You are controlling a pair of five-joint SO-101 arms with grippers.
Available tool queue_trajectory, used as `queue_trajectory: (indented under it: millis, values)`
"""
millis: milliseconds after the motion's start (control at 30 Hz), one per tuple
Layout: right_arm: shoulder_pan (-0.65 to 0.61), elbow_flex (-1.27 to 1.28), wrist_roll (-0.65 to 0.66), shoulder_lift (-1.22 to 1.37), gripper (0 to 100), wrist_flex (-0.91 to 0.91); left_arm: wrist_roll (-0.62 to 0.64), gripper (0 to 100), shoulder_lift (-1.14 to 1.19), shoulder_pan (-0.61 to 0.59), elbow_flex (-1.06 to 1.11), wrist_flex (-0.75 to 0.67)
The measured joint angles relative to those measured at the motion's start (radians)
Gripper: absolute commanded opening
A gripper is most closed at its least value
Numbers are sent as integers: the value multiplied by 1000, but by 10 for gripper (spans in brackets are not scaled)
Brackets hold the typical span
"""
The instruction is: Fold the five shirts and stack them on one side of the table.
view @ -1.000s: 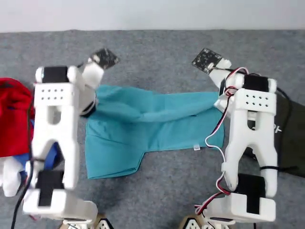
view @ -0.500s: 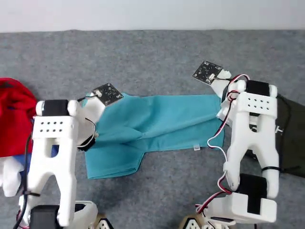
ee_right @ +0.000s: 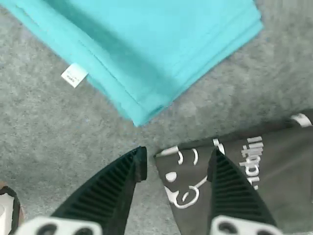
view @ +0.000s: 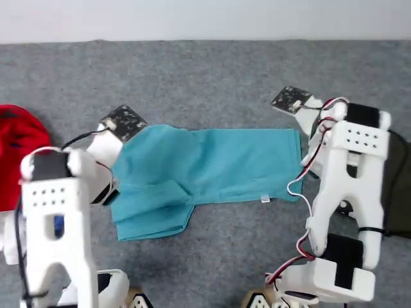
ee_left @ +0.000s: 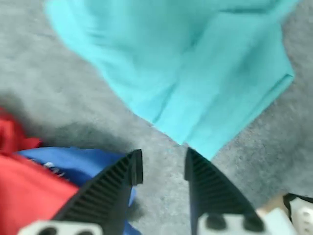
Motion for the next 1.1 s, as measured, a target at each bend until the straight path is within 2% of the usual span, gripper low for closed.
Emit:
queue_trajectory:
  millis: [167,300,367,533,733,1100]
  values:
    - [-8,-34,-6,0,112,-23,8,137,-104,0,9,-17]
    - [-69,-14,-97,0,7,-173,187,23,-91,0,40,-170]
    - [-106,28,-158,5,15,-270,287,5,-46,2,43,-253]
    - [-167,55,-298,100,9,-457,400,6,155,40,32,-379]
    - [-175,21,-431,281,9,-555,476,6,416,89,-110,-450]
    - [-175,-215,-456,614,9,-560,483,6,891,103,-483,-462]
